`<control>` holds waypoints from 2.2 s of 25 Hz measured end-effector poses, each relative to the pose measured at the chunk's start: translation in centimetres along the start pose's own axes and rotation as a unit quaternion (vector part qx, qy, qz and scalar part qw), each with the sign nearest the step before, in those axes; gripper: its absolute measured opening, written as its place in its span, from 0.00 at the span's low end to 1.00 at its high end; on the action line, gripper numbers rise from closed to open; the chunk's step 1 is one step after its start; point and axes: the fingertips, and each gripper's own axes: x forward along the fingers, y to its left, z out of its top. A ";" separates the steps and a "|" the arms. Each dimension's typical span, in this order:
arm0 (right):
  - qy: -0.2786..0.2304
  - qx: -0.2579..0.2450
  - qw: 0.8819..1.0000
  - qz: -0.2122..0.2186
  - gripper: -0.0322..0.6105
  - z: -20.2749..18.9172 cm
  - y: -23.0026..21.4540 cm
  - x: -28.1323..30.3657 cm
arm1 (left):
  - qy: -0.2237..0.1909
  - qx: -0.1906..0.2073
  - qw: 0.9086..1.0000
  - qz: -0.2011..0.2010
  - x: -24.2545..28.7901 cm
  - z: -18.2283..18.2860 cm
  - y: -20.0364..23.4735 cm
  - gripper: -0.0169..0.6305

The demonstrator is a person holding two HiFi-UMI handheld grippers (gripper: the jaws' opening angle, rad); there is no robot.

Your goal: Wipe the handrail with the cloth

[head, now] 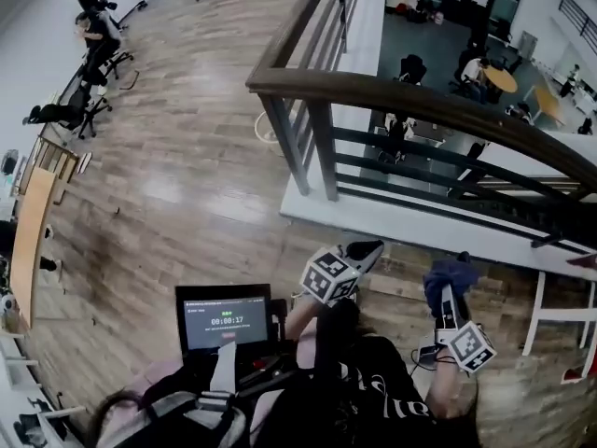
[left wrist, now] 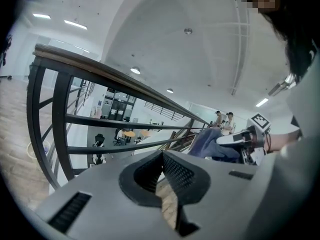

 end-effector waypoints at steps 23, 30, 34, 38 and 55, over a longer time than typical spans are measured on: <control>-0.052 -0.026 0.998 -0.030 0.21 -8.3 -3.5 -19.4 | 0.028 0.042 0.996 -0.079 -6.3 -9.7 -20.7 0.03; -0.043 -0.030 0.998 -0.020 0.21 -10.9 -2.6 -23.1 | 0.021 0.039 0.996 -0.072 -8.5 -11.2 -23.3 0.03; -0.045 -0.039 0.998 -0.024 0.21 -11.5 -2.1 -23.9 | 0.017 0.035 0.996 -0.084 -8.8 -11.3 -24.2 0.03; -0.055 -0.042 0.997 -0.030 0.21 -11.5 -2.0 -24.5 | 0.020 0.043 0.994 -0.101 -8.7 -11.5 -25.1 0.03; -0.045 -0.065 0.996 -0.031 0.21 -11.7 -2.1 -23.7 | 0.024 0.049 0.995 -0.085 -8.9 -12.4 -23.9 0.03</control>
